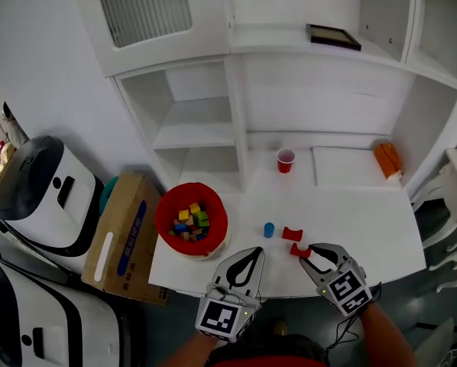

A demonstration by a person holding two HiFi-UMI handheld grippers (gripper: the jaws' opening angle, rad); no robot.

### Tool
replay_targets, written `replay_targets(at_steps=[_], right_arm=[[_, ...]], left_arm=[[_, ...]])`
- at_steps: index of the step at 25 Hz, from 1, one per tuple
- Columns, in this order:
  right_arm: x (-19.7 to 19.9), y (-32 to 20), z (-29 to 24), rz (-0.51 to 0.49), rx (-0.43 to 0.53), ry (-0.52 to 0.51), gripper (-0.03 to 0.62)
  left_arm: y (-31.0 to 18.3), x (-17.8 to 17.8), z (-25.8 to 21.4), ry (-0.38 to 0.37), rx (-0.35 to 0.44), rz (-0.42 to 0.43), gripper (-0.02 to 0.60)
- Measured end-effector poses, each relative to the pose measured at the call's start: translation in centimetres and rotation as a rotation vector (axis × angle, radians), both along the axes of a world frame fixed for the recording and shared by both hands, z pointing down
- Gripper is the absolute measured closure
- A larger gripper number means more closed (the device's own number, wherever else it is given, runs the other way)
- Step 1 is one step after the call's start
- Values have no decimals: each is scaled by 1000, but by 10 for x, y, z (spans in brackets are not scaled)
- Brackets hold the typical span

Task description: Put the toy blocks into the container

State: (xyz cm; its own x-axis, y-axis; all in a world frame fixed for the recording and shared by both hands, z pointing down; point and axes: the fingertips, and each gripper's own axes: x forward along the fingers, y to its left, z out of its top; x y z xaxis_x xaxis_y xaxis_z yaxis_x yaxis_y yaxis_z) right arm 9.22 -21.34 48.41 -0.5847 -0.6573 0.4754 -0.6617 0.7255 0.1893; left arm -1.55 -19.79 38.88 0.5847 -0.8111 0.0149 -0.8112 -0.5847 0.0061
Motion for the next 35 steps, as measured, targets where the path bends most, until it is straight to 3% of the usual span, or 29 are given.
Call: replay_targets(at_steps=[6, 10, 14, 15, 16, 18, 20, 23, 25, 29, 32, 35], right_arm=[[13, -17, 77, -118, -169, 317, 378], [22, -25, 106, -146, -253, 389, 355], [21, -30, 119, -177, -237, 456, 358], [21, -32, 120, -180, -222, 467, 416], [20, -32, 120, -183, -210, 468, 430], [19, -32, 115, -179, -201, 419, 433], [14, -30, 94, -154, -190, 277, 436], [-10, -31, 18, -138, -120, -9, 436], [-41, -38, -43, -190, -19, -110, 436], [-121, -50, -130, -327, 68, -182, 437], [-175, -60, -142, -434, 124, -141, 437], [-211, -61, -130, -485, 100, -111, 437]], left_arm=[[-2, 4, 5, -20, -41, 26, 537], [-3, 8, 9, -37, -54, 32, 537], [-4, 6, 15, -37, -74, 16, 537], [-5, 5, 17, -38, -81, 10, 537], [-5, 4, 19, -40, -86, 4, 537], [-7, 1, 22, -46, -91, -9, 537], [-6, -2, 24, -49, -93, -21, 537], [-5, -7, 25, -43, -101, -36, 537], [-6, -14, 27, -32, -108, -53, 537], [-6, -28, 27, -23, -105, -81, 537], [-4, -35, 21, -28, -82, -87, 537], [-2, -44, 15, -31, -59, -92, 537]])
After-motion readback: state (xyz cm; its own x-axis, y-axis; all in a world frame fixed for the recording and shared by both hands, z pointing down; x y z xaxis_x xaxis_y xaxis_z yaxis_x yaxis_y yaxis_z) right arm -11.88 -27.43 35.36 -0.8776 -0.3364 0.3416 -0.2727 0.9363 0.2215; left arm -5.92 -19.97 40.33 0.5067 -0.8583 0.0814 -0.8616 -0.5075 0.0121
